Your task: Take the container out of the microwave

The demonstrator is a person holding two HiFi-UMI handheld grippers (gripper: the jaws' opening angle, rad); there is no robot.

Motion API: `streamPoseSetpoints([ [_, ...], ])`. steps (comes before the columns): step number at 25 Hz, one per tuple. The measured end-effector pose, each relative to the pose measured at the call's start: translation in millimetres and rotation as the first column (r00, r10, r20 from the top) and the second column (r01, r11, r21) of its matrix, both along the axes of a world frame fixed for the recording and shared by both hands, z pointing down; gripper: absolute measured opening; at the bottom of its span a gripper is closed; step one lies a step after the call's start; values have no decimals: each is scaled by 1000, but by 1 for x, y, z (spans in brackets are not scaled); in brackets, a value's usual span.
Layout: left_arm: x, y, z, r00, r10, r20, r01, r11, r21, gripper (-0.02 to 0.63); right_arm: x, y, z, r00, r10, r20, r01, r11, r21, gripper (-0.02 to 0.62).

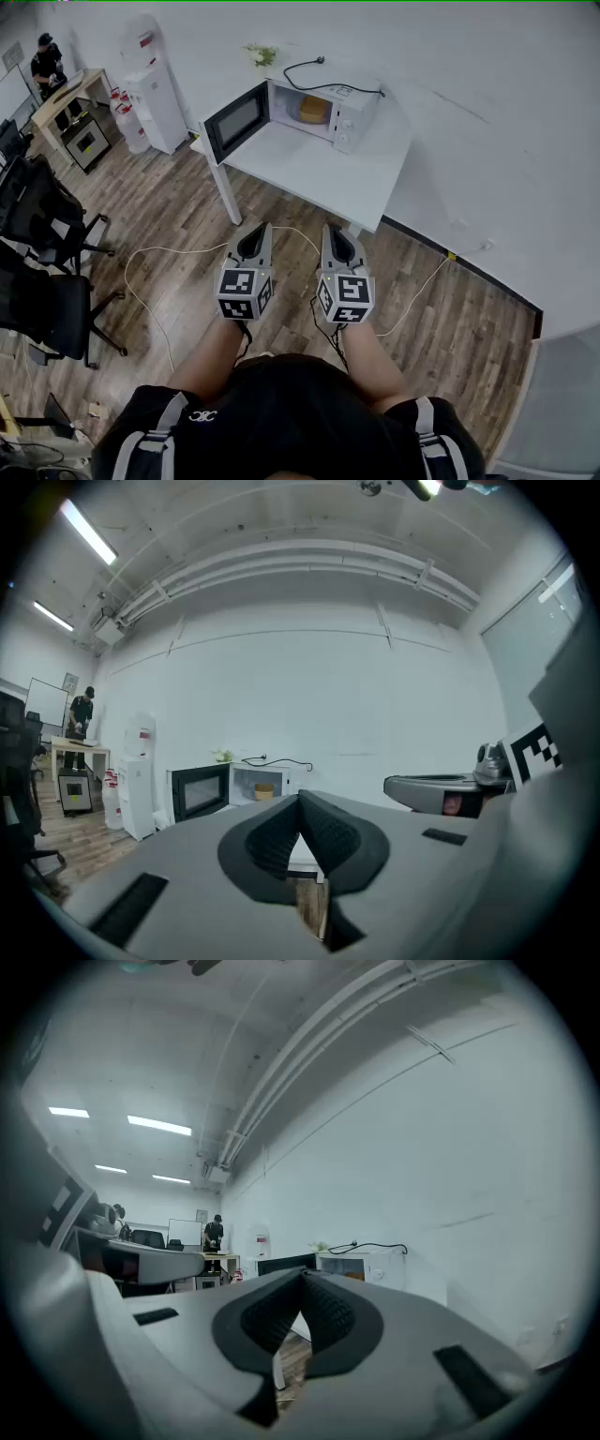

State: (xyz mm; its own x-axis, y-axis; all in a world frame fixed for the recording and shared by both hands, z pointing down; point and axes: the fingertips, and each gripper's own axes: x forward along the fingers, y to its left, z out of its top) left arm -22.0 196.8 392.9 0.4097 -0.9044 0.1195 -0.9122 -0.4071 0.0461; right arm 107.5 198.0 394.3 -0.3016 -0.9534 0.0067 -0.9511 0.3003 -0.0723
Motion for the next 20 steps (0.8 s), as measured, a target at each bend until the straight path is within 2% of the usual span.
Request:
streamPoseSetpoints([
  [8, -14, 10, 6, 1000, 10, -14, -10, 1000, -12, 11, -24, 9, 3, 999, -34, 9, 34, 999, -11, 3],
  [20, -64, 6, 22, 998, 39, -47, -41, 999, -21, 11, -70, 12, 20, 1000, 6, -9, -6, 1000, -21, 3],
])
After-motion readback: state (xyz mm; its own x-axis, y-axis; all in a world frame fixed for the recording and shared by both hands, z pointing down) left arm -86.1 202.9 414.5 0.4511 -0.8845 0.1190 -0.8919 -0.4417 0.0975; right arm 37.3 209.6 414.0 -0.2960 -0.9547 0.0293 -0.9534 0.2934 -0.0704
